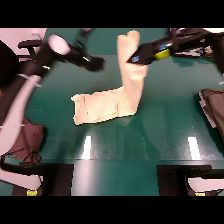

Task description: Fold the shirts.

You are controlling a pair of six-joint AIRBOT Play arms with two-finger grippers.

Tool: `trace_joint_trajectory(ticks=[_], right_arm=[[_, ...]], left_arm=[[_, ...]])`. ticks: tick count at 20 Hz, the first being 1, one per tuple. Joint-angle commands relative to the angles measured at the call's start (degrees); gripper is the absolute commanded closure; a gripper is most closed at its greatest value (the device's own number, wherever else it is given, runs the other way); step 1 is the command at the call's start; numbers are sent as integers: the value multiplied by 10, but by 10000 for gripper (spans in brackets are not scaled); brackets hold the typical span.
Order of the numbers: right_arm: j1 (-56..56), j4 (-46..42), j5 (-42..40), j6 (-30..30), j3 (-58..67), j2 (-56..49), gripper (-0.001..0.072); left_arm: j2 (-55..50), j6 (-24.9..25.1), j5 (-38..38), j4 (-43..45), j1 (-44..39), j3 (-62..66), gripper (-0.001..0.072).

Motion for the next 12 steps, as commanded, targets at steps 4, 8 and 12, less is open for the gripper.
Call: trace_joint_trajectory(ticks=[4, 8, 12], right_arm=[[223, -3, -167, -62, 5, -116, 387], [225, -123, -120, -36, 5, -136, 116], [117, -172, -24, 0, -36, -117, 141]], left_arm=[[178, 14, -29, 49, 160, 3, 683], [202, 14, -64, 49, 182, 3, 683], [202, 14, -92, 39, 180, 3, 683]])
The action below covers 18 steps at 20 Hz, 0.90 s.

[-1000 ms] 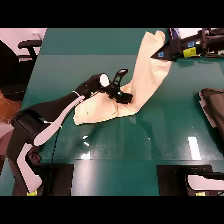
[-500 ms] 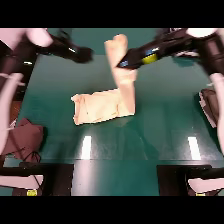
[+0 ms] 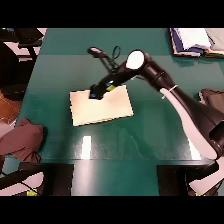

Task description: Fold the shirts.

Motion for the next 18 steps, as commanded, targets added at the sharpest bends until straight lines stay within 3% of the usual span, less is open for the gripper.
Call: trace_joint_trajectory(ticks=[1, 4, 5, 8, 15, 16, 18], right_arm=[[-83, -47, 52, 32, -58, 19, 141], [-183, -42, 30, 58, -169, 59, 129], [-209, -29, 14, 66, -203, 65, 70], [-257, 72, -24, 64, -270, 52, 40], [-202, 146, -36, 52, -255, -51, 41], [-191, 167, -36, 38, -241, -65, 52], [-172, 203, -33, 3, -208, -88, 264]], left_arm=[[7, 1, -22, -7, 7, 0, 683], [7, 1, -23, -17, 7, -7, 683], [7, 1, -23, -23, 7, -14, 683], [7, 1, -22, -43, 7, -40, 683], [7, 12, -20, -64, 7, -48, 683], [7, 12, -20, -69, 7, -48, 683], [7, 13, -20, -80, 7, -48, 683]])
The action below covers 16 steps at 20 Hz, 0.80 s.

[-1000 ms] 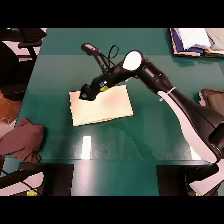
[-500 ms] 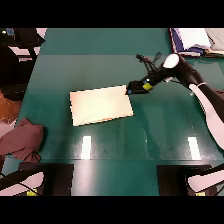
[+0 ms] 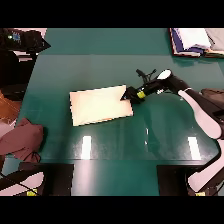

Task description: Fold the shirts.

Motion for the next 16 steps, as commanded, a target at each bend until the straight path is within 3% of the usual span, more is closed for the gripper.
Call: trace_joint_trajectory(ticks=[1, 2, 3, 8, 13, 16], right_arm=[[33, 60, -3, -45, 47, -40, 433], [38, 59, -4, -51, 59, -41, 629], [39, 59, -5, -60, 74, -41, 696], [-31, 48, -7, -58, 109, 17, 697], [-216, -141, 13, 12, 109, 148, 697], [-354, -182, 27, 18, 109, 208, 697]], left_arm=[[0, 9, -1, -26, 0, -1, 683], [0, 17, -1, -28, -8, -1, 684], [0, 21, 0, -22, -24, -1, 684], [0, 21, 28, 8, -137, -1, 684], [0, 20, 49, 8, -203, -1, 683], [0, 20, 61, 7, -226, -1, 683]])
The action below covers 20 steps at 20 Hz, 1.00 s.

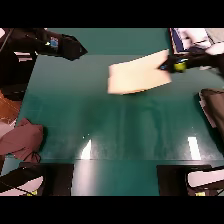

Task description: Fold the shirts.

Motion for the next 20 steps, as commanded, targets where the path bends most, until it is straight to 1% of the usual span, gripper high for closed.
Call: trace_joint_trajectory(ticks=[1, 5, 8, 10, 13, 17, 20], right_arm=[[-160, -66, 12, 21, 2, 71, 697], [-310, -59, -2, 21, 2, 91, 697], [-371, -17, -14, 9, 2, 82, 697], [-388, 8, -24, -7, 5, 82, 697], [-392, 14, -18, -9, 66, 82, 697], [-392, 7, 46, -6, 172, 82, 697], [-408, -18, 95, 14, 193, 90, 697]], left_arm=[[0, 0, 14, 0, -32, 0, 683], [0, -6, 14, -8, -42, 0, 683], [-3, -11, 4, -14, -42, 0, 683], [-5, -11, -4, -14, -42, 0, 683], [-5, -10, 0, -14, -42, 0, 683], [-5, -9, -1, -13, -42, 0, 683], [-5, 1, -6, -13, -41, 0, 683]])
